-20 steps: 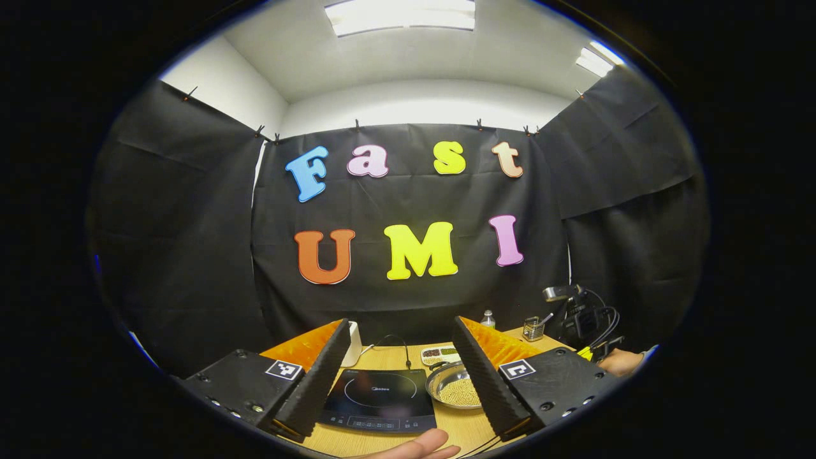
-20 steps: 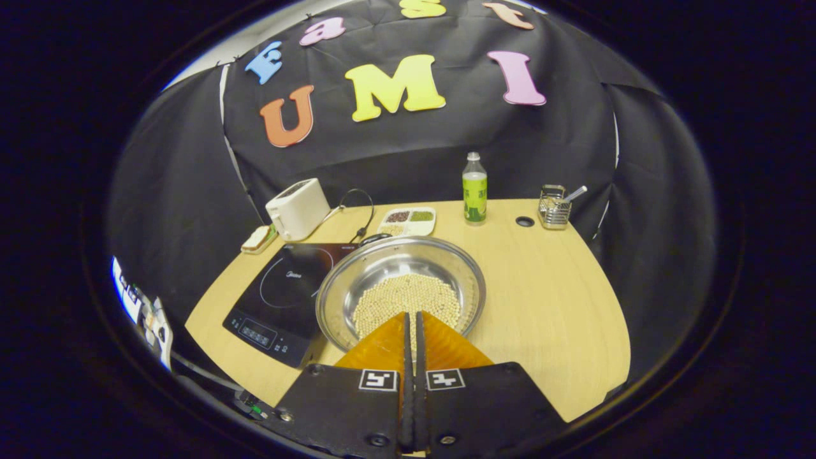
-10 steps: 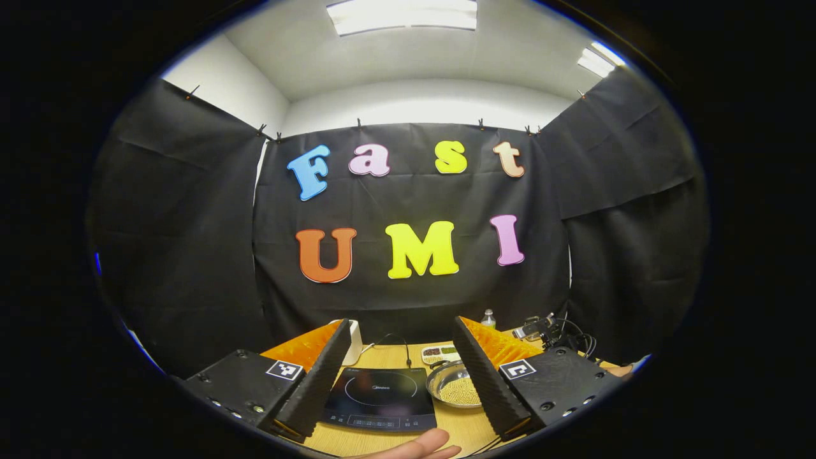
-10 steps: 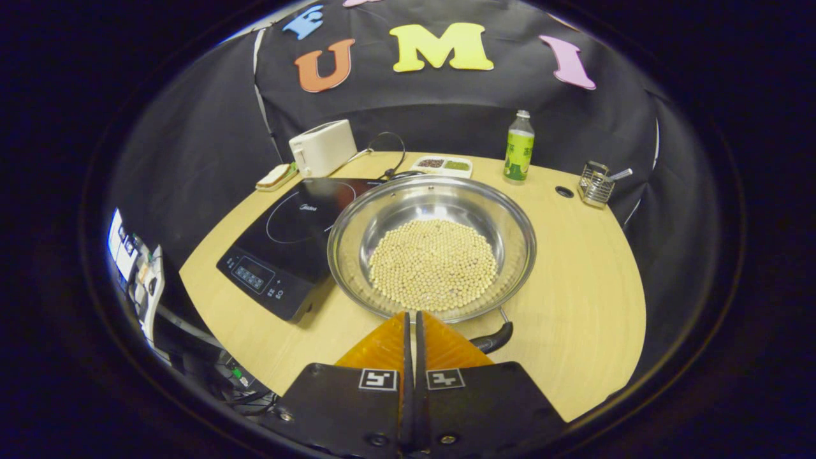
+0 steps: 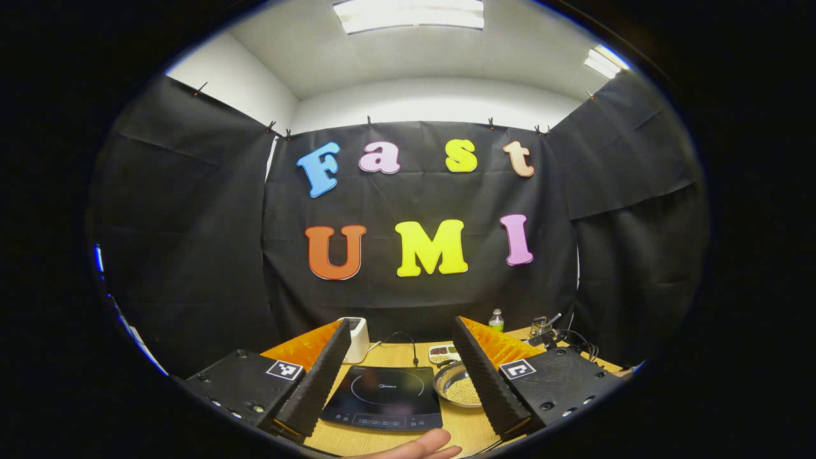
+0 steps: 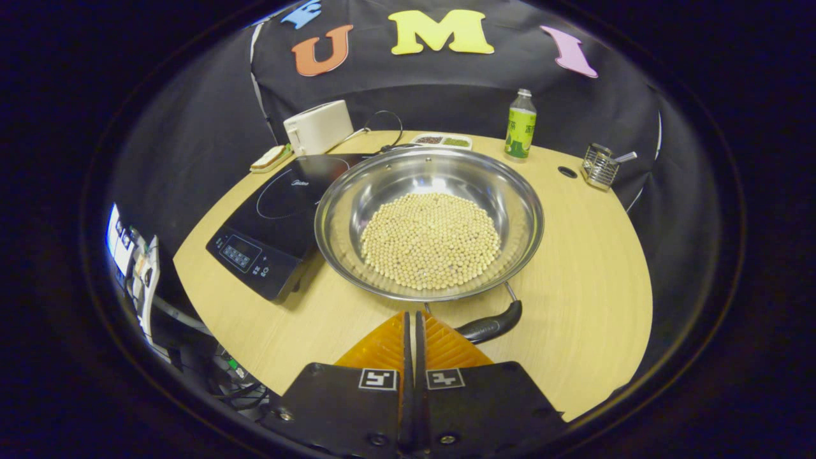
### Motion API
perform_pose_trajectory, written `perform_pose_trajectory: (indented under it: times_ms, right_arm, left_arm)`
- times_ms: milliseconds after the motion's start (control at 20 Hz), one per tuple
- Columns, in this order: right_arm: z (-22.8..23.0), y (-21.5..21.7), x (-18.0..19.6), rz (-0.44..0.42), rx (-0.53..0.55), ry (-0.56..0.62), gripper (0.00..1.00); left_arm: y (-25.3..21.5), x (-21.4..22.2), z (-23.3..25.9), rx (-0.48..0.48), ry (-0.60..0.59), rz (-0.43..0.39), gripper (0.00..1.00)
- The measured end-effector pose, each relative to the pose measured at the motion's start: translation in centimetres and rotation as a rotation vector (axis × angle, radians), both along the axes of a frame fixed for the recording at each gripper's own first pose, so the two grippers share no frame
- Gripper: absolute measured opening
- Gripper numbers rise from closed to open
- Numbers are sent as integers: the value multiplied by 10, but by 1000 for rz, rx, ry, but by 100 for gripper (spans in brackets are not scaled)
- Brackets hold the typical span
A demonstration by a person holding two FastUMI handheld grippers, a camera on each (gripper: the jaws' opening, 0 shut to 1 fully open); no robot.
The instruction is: First push the handle of the pot to place it horizontally, then grasp the pot with both hands and set it on the induction cooktop.
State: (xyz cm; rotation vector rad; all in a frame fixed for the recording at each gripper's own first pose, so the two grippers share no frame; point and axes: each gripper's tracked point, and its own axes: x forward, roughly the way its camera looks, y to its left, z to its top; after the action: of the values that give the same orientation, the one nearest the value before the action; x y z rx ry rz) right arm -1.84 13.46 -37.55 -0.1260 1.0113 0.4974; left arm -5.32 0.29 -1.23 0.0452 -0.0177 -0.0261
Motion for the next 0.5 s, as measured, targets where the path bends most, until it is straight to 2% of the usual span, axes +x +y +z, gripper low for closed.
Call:
perform_pose_trajectory:
  times_ms: [50,100,150,200,500]
  right_arm:
    - [1,-2,1,0,-5,-4,1]
    - [0,-3,2,-1,-9,-7,0]
    - [0,-6,3,-5,-14,-9,4]
    - [-1,-8,5,-10,-20,-11,1]
    - [0,-24,15,-37,-40,-31,1]
  left_arm:
    - [0,0,1,1,-2,-1,96]
    - [-1,-1,1,1,-2,-3,87]
    - [-1,0,1,1,-2,-4,87]
    - [-1,-1,1,1,-2,-3,96]
    - [0,0,0,7,9,-1,96]
